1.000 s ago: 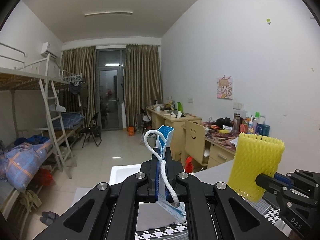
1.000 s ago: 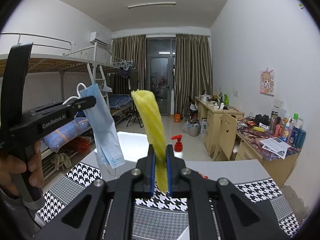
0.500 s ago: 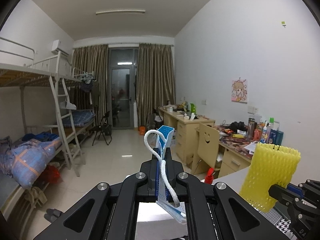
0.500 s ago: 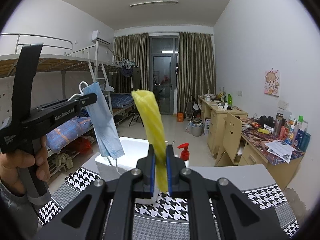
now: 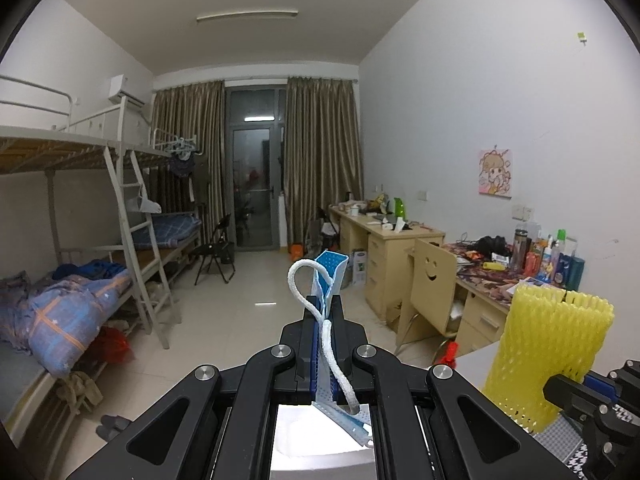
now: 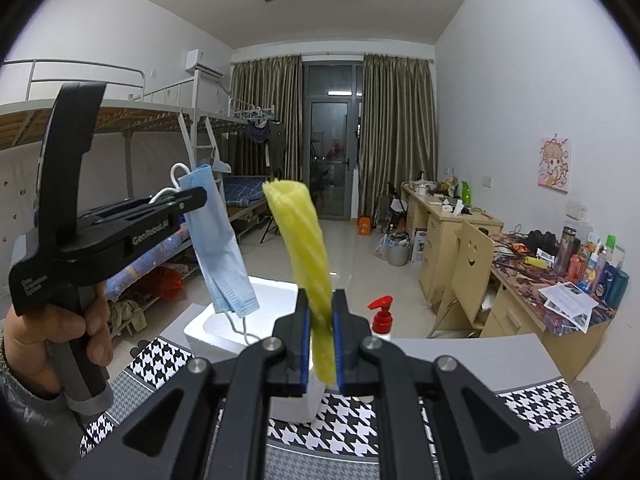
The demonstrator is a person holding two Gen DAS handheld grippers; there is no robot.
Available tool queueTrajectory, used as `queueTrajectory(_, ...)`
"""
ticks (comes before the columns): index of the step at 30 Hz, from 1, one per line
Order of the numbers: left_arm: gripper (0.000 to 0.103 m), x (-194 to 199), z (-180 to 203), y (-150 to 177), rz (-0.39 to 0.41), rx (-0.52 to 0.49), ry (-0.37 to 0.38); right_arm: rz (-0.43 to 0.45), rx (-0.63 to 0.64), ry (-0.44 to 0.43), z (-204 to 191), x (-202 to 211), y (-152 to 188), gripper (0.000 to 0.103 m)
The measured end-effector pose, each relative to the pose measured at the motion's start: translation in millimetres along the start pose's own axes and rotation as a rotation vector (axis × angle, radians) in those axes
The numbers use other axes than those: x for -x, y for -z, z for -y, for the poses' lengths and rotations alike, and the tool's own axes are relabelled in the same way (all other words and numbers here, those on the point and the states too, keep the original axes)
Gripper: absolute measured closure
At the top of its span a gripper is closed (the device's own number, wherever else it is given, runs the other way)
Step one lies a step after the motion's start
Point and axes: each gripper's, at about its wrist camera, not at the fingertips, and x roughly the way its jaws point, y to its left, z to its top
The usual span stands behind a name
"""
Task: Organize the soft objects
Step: 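Carry the mask in left gripper toward the white foam box while right gripper carries the sponge, then lower the mask into the foam box and open left gripper while right gripper holds the sponge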
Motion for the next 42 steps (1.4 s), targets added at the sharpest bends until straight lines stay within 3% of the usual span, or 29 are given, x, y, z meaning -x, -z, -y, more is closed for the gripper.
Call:
queueTrajectory(15, 0.099, -40, -1, 5, -0.056, -0.006, -0.029, -0.046, 0.002, -0.007, -4, -23, -4, 0.09)
queueTrajectory(37, 0.098, -104, -4, 46, -0.258, 0.0, -0.032, -0.128, -0.017, -0.003, 1, -57, -3, 0.09)
queueTrajectory(40, 0.095, -110, -3, 51, -0.291, -0.001, -0.045, -0.135, -0.018, -0.005, 0, -61, -3, 0.09)
queueTrajectory(41, 0.085, -112, -3, 53, -0.296, -0.004, -0.05, -0.137, -0.02, -0.003, 0, -62, -3, 0.09)
queueTrajectory(42, 0.063, -113, -4, 54, -0.303, -0.004, -0.053, -0.139, -0.021, -0.003, 1, -63, -2, 0.09)
